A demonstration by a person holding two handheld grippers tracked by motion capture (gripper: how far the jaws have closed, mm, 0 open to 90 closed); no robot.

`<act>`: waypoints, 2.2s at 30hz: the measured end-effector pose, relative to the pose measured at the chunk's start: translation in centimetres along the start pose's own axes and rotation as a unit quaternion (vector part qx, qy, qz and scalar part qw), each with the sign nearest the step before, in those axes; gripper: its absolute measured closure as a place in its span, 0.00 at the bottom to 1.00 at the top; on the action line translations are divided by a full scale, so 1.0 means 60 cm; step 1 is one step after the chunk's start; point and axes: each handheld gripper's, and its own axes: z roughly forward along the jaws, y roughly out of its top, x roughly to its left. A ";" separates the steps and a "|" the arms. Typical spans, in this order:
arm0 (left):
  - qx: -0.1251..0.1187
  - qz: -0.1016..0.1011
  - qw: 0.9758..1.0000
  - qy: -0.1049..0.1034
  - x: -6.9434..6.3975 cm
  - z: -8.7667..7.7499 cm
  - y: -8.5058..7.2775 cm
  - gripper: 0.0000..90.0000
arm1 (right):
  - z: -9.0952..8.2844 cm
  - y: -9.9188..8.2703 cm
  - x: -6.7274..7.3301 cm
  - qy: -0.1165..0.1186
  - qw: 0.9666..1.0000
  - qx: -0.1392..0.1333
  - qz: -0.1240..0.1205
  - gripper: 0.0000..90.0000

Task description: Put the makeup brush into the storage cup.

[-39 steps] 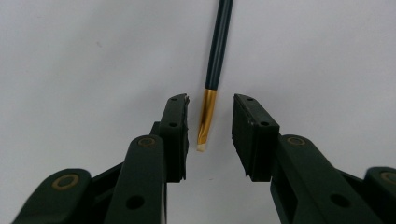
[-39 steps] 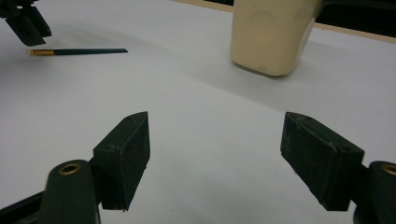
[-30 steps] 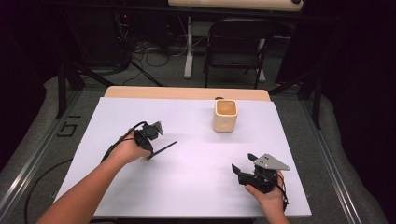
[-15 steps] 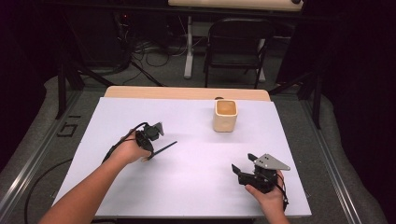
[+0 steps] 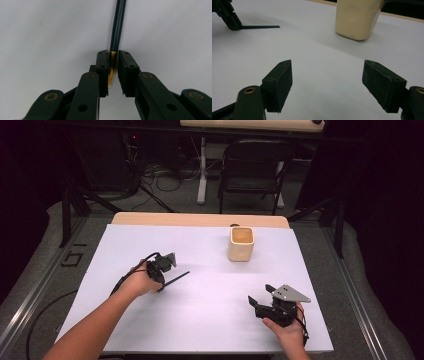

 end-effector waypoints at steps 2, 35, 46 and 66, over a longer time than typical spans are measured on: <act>-0.002 -0.001 1.000 0.000 -0.001 0.001 0.000 0.89 | 0.000 0.000 0.000 0.000 1.000 0.000 0.000 0.27; -0.001 0.005 1.000 0.004 -0.001 -0.001 -0.001 0.94 | 0.001 0.000 0.000 -0.001 1.000 0.002 -0.001 0.27; -0.021 0.015 1.000 0.000 -0.006 -0.028 -0.013 0.94 | 0.004 -0.001 0.005 0.001 1.000 0.011 -0.014 0.29; -0.030 0.086 0.996 -0.008 -0.056 -0.083 -0.016 0.94 | 0.026 0.004 0.046 0.000 0.987 0.040 -0.155 0.35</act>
